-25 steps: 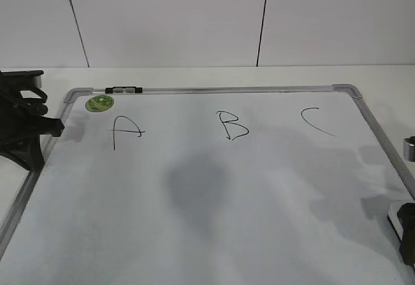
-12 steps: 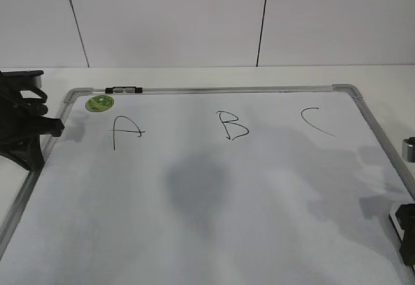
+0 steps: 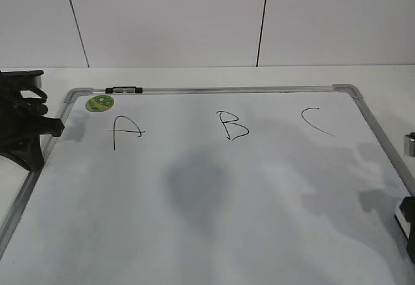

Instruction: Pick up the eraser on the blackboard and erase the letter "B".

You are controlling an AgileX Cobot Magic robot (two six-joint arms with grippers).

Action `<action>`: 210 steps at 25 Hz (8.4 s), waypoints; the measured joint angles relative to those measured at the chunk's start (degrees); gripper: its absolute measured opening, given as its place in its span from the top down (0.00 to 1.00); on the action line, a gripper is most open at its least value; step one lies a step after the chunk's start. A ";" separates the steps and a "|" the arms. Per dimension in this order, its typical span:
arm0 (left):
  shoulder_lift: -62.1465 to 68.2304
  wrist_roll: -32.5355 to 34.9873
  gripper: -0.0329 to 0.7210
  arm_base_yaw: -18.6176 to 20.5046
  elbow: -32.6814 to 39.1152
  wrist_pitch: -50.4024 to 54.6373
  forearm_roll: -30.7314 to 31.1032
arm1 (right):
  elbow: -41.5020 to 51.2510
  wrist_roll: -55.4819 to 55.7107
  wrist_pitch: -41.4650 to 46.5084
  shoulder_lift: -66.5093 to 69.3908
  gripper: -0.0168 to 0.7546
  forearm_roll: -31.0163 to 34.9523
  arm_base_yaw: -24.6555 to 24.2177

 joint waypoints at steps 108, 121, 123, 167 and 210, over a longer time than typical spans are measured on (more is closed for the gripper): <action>0.24 0.00 0.93 0.17 -0.39 1.70 -1.46 | -81.28 4.16 13.02 52.55 0.28 -0.72 31.93; 0.34 0.00 0.93 0.17 -0.39 1.70 -1.46 | -78.84 3.97 13.50 49.21 0.28 0.58 32.43; 0.34 0.00 0.93 0.17 -0.39 1.70 -1.46 | -77.14 4.07 13.74 45.77 0.28 0.44 32.20; 0.34 0.10 0.93 0.17 -0.39 1.60 -1.73 | -23.77 -13.74 -2.45 13.30 0.28 7.00 -4.28; 0.34 0.10 0.93 0.17 -0.39 1.60 -1.73 | -24.02 -11.86 -3.49 17.35 0.14 6.01 -4.37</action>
